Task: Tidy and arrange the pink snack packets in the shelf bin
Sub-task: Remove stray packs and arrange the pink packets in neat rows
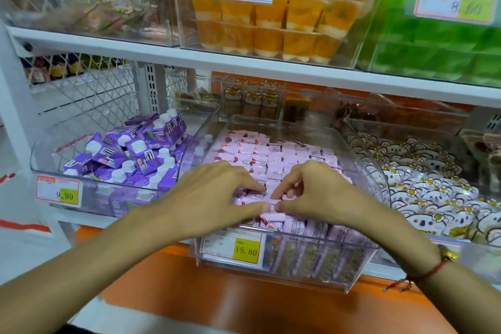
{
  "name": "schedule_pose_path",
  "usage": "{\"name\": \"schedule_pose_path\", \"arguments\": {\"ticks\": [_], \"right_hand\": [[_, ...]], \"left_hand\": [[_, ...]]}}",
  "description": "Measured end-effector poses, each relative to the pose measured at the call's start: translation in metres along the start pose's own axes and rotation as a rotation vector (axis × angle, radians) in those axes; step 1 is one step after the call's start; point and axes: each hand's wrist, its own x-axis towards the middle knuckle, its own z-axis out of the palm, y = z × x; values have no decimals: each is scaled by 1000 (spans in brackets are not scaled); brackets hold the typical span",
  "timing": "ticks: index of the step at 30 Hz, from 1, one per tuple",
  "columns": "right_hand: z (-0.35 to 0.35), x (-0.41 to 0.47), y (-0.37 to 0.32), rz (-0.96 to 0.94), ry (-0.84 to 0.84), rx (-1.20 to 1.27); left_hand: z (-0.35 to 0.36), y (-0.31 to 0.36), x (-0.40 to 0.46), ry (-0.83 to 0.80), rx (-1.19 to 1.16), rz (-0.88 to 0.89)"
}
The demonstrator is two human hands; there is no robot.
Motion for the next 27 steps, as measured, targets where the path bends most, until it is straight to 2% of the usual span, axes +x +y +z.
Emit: {"name": "schedule_pose_path", "arguments": {"ticks": [3, 7, 11, 16, 20, 22, 24, 27], "right_hand": [[3, -5, -2, -62, 87, -96], [8, -14, -1, -240, 230, -264], [10, -19, 2, -309, 333, -226], [1, -16, 0, -294, 696, 160], [-8, -13, 1, -91, 879, 510], [-11, -10, 2, 104, 806, 858], [-9, -10, 2, 254, 644, 1126], [-4, -10, -3, 340, 457, 1270]], "left_hand": [[2, 2, 0, 28, 4, -9], [3, 2, 1, 22, 8, -38], [1, 3, 2, -7, 17, -37], [0, 4, 2, -35, 38, -38], [0, 5, -3, 74, -42, -45], [-3, 6, -4, 185, -177, -38], [-8, 8, -5, 276, -324, 76], [-13, 11, -3, 372, -333, 259]]}}
